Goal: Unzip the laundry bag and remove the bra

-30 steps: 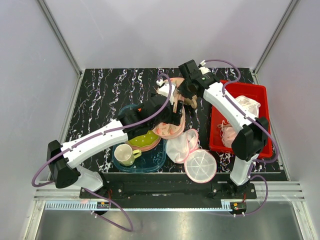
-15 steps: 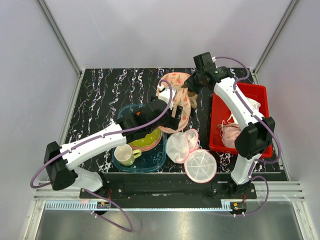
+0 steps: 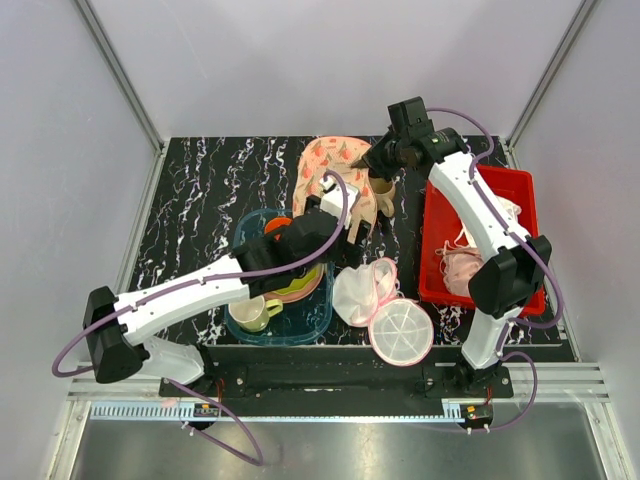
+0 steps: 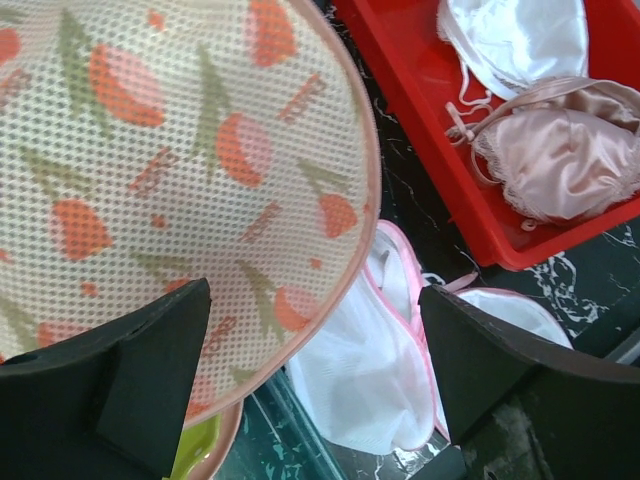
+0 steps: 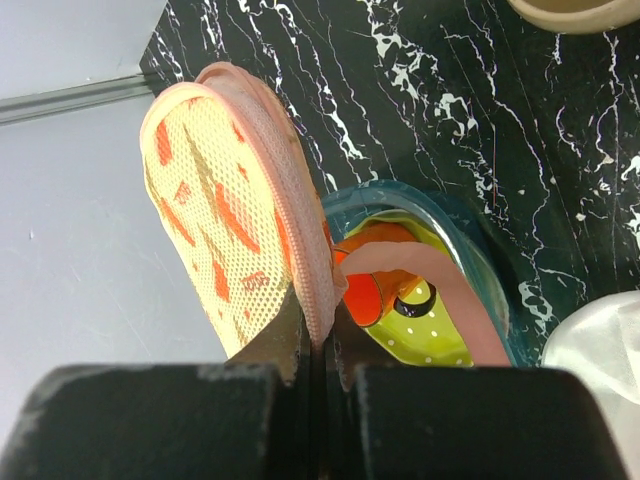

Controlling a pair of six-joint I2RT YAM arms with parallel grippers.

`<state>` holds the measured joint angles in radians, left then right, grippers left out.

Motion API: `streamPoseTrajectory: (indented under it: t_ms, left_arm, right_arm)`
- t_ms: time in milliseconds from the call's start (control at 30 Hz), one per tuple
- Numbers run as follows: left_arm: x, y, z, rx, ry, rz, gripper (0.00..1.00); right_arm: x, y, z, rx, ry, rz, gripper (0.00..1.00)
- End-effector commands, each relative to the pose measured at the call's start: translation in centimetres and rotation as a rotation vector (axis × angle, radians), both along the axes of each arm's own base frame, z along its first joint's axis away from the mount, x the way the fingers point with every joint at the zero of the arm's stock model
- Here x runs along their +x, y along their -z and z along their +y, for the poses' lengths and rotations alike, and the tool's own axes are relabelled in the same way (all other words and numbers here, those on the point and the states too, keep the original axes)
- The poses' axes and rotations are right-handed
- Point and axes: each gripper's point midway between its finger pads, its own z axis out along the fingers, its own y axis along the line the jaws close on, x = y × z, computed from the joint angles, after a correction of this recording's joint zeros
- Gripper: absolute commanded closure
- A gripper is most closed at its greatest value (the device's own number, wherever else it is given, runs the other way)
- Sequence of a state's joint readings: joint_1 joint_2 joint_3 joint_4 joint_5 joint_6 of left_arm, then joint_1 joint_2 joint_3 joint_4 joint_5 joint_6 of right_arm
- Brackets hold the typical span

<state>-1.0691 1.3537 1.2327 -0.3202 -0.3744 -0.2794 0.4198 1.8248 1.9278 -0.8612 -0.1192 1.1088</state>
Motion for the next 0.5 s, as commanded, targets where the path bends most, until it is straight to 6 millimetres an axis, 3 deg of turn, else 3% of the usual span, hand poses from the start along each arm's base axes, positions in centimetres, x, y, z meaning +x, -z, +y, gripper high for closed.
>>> streamPoseTrajectory:
  t_ms: [0, 133, 333, 467]
  left_arm:
    - [1.2, -4.0, 1.6, -0.081, -0.087, -0.121, 0.10]
    - [2.3, -5.2, 4.0, -0.054, -0.196, -0.181, 0.09]
    - [3.9, -6.6, 7.7, -0.142, -0.236, -0.116, 0.03]
    - [3.7, -7.1, 7.4, -0.178, -0.158, -0.050, 0.01]
  right_arm:
    - [-0.5, -3.3, 0.9, 0.087, -0.017, -0.053, 1.00]
    - [-0.9, -4.0, 1.5, 0.115, -0.067, -0.084, 1.00]
    - [-1.3, -3.2, 0.3, 0.072, -0.036, -0.089, 1.00]
    - [-1.4, -3.1, 0.5, 0.049, -0.078, -0.119, 1.00]
